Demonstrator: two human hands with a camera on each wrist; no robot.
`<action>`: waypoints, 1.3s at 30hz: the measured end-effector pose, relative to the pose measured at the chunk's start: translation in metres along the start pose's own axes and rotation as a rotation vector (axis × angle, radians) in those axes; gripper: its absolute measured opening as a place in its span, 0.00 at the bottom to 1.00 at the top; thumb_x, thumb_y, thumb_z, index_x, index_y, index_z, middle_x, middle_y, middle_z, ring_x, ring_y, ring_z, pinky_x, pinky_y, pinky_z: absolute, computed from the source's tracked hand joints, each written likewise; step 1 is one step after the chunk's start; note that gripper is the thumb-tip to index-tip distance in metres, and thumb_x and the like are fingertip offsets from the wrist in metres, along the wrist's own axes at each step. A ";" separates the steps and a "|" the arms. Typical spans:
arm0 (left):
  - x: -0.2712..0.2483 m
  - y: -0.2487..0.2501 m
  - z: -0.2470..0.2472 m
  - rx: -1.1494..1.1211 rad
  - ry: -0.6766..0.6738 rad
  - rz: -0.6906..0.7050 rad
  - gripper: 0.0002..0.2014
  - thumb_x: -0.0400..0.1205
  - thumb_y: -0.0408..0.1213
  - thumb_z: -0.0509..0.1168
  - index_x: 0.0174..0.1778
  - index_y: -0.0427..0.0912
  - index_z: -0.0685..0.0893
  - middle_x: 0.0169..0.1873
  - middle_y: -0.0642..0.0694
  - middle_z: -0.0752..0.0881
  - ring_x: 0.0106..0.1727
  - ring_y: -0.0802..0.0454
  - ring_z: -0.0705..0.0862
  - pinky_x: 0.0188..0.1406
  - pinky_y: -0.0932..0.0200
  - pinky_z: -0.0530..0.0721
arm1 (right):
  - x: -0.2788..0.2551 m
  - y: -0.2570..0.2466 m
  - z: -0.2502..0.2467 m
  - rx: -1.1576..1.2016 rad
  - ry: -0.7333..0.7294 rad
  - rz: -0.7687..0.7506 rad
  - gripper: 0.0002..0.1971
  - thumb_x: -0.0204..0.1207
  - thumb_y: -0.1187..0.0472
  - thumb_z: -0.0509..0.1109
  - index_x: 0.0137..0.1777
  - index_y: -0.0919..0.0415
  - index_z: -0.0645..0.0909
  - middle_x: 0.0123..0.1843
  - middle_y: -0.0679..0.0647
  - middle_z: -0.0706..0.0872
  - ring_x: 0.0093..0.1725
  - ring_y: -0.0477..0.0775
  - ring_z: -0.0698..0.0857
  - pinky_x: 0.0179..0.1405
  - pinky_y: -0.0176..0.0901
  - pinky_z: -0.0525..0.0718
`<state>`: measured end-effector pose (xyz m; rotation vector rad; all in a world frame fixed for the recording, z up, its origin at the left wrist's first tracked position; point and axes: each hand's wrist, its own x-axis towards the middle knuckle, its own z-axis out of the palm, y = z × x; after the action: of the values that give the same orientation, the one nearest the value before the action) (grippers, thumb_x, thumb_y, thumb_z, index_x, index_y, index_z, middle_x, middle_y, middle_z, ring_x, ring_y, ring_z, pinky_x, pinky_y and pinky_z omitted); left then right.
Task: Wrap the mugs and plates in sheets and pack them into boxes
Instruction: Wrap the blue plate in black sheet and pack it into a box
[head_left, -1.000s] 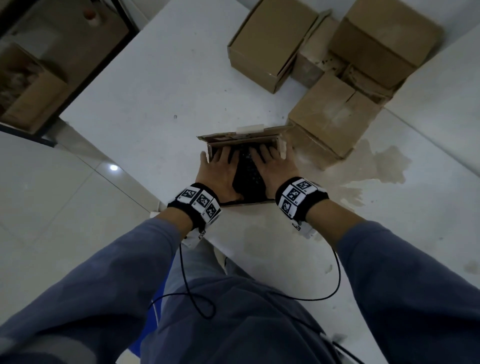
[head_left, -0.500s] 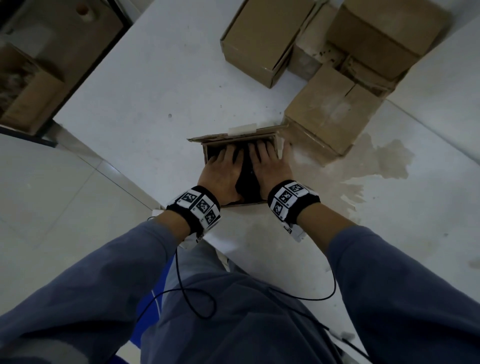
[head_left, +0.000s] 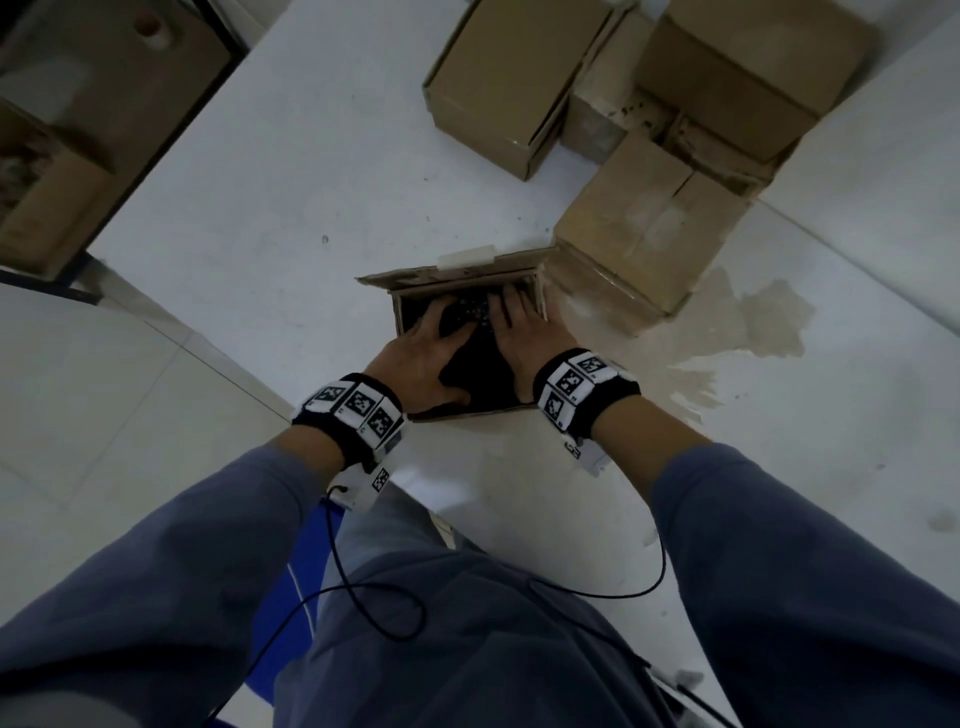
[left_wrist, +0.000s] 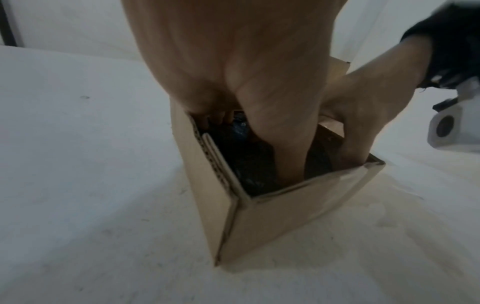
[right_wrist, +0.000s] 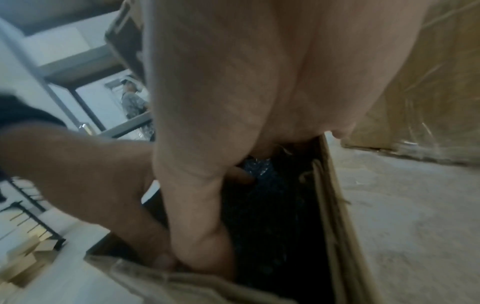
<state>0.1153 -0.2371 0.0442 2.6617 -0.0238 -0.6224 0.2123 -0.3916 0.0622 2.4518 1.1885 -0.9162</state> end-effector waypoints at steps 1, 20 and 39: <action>0.000 -0.001 0.001 0.010 0.005 0.006 0.50 0.68 0.54 0.79 0.83 0.46 0.62 0.81 0.37 0.52 0.78 0.36 0.65 0.64 0.42 0.82 | 0.001 0.003 -0.001 0.034 -0.028 -0.022 0.65 0.60 0.52 0.81 0.85 0.68 0.36 0.85 0.71 0.41 0.85 0.66 0.43 0.81 0.70 0.39; -0.001 -0.010 0.012 0.143 0.037 0.097 0.53 0.64 0.53 0.81 0.82 0.40 0.64 0.81 0.27 0.51 0.80 0.27 0.60 0.75 0.37 0.73 | 0.001 0.003 0.012 0.032 0.095 -0.049 0.73 0.55 0.33 0.81 0.85 0.68 0.38 0.84 0.70 0.47 0.85 0.69 0.47 0.82 0.70 0.44; -0.015 0.018 -0.012 -0.366 0.224 -0.372 0.27 0.81 0.46 0.69 0.75 0.45 0.73 0.74 0.41 0.67 0.72 0.39 0.73 0.67 0.45 0.78 | -0.045 -0.041 0.037 0.746 0.367 0.093 0.32 0.80 0.46 0.67 0.81 0.56 0.65 0.67 0.59 0.76 0.61 0.61 0.81 0.55 0.48 0.80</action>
<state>0.1084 -0.2474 0.0668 2.3708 0.6008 -0.3856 0.1436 -0.4112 0.0642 3.3545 0.9204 -1.0502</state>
